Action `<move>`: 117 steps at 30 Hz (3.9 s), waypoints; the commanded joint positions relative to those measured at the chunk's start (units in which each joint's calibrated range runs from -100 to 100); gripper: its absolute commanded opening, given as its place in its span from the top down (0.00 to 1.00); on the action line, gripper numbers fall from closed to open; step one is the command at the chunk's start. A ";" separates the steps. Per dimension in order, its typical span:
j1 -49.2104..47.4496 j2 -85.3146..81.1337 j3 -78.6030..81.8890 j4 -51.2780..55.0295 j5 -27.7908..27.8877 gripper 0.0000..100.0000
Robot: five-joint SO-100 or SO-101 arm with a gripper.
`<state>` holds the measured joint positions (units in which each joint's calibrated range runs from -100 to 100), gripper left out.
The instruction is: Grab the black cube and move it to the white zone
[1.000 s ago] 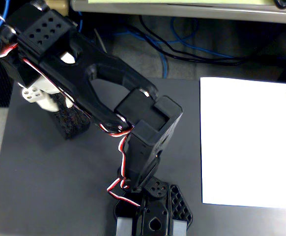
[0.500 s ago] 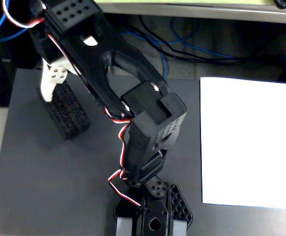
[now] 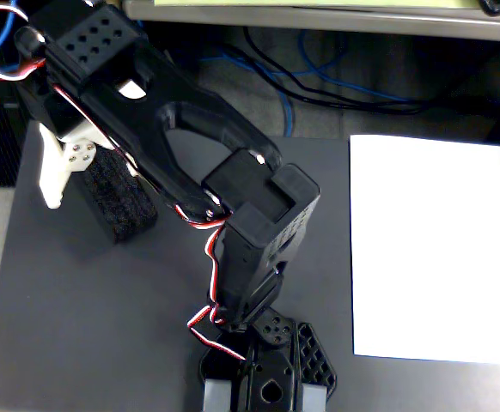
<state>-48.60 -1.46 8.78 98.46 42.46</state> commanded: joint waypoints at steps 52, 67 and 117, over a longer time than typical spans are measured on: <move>5.55 -1.44 11.44 -17.16 8.14 0.67; 4.96 -1.53 8.54 -15.87 7.09 0.67; 0.84 -0.52 16.79 -20.24 5.84 0.69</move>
<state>-48.01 -1.46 25.69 78.86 48.75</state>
